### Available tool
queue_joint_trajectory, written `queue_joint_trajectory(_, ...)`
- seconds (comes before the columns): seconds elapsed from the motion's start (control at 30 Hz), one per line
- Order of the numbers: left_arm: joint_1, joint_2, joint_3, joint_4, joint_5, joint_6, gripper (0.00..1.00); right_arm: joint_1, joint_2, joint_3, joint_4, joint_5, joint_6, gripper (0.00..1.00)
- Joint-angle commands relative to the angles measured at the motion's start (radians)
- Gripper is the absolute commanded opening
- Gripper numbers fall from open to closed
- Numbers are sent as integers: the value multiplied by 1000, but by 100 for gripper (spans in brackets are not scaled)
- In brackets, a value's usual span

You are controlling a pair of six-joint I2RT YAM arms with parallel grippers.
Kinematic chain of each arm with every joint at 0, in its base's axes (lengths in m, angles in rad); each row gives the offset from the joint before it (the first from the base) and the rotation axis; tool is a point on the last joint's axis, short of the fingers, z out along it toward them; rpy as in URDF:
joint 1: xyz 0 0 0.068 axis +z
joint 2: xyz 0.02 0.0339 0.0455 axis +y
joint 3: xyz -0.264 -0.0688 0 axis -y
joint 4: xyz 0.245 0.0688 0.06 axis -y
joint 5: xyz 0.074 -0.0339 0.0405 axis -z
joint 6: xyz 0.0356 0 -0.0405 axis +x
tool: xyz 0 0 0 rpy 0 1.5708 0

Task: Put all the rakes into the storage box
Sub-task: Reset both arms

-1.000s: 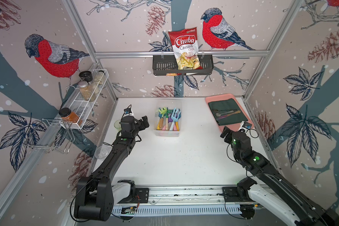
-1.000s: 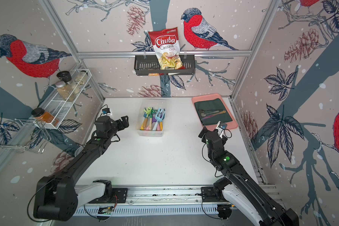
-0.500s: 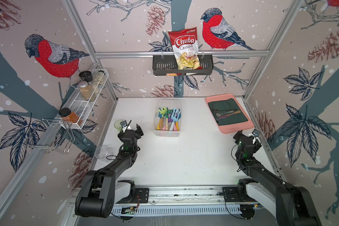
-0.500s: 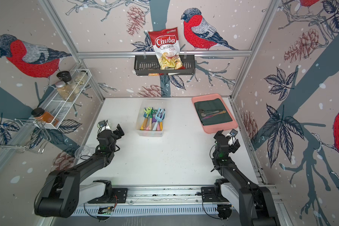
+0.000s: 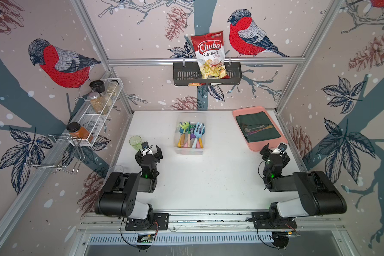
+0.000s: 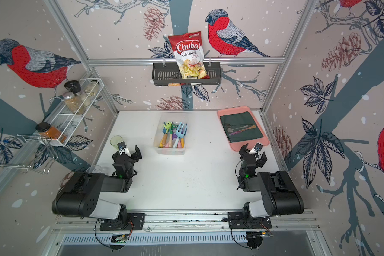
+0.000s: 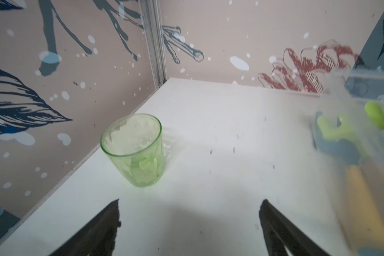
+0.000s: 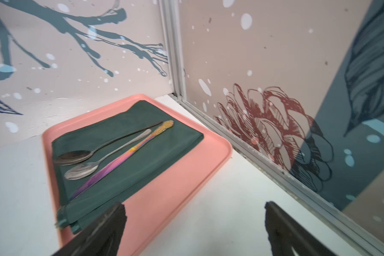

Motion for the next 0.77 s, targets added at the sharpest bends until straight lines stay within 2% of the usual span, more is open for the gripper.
queue_joint_trajectory(0.0,-1,-29,33,81,4,15,98,-21,26,-33,155,-104,-23,100)
queue_joint_trajectory(0.07,-2,27,9,219,-1,43,99,-24,141,-88,441,-100,-67,100)
queue_joint_trajectory(0.13,6,-28,45,54,11,11,98,12,57,-6,134,-72,-56,100)
queue_joint_trajectory(0.2,18,3,40,120,19,11,98,-19,83,3,162,-94,-43,100)
queue_joint_trajectory(0.27,22,-20,53,54,29,1,98,-15,96,8,179,-93,-52,100)
queue_joint_trajectory(0.4,23,-10,48,84,30,6,98,-28,61,32,69,-117,-27,100)
queue_joint_trajectory(0.73,23,-17,52,61,32,3,98,-44,67,35,71,-148,-25,100)
